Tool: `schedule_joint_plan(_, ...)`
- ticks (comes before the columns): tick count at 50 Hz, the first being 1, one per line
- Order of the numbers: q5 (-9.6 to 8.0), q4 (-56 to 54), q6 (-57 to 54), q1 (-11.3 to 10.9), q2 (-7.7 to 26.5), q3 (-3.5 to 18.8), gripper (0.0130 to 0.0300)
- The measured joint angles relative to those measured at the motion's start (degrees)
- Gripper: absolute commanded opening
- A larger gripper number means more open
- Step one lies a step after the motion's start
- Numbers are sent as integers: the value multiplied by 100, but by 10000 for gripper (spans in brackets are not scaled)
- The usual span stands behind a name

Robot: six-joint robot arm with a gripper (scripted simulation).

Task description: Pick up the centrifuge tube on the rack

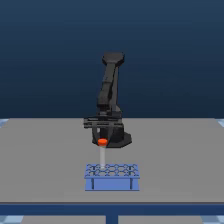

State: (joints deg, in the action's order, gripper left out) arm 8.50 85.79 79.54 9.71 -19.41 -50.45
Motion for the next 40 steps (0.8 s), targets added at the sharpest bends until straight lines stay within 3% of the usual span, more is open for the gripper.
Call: schedule_joint_plan(40,112,3600,3643,0,-274,312,130)
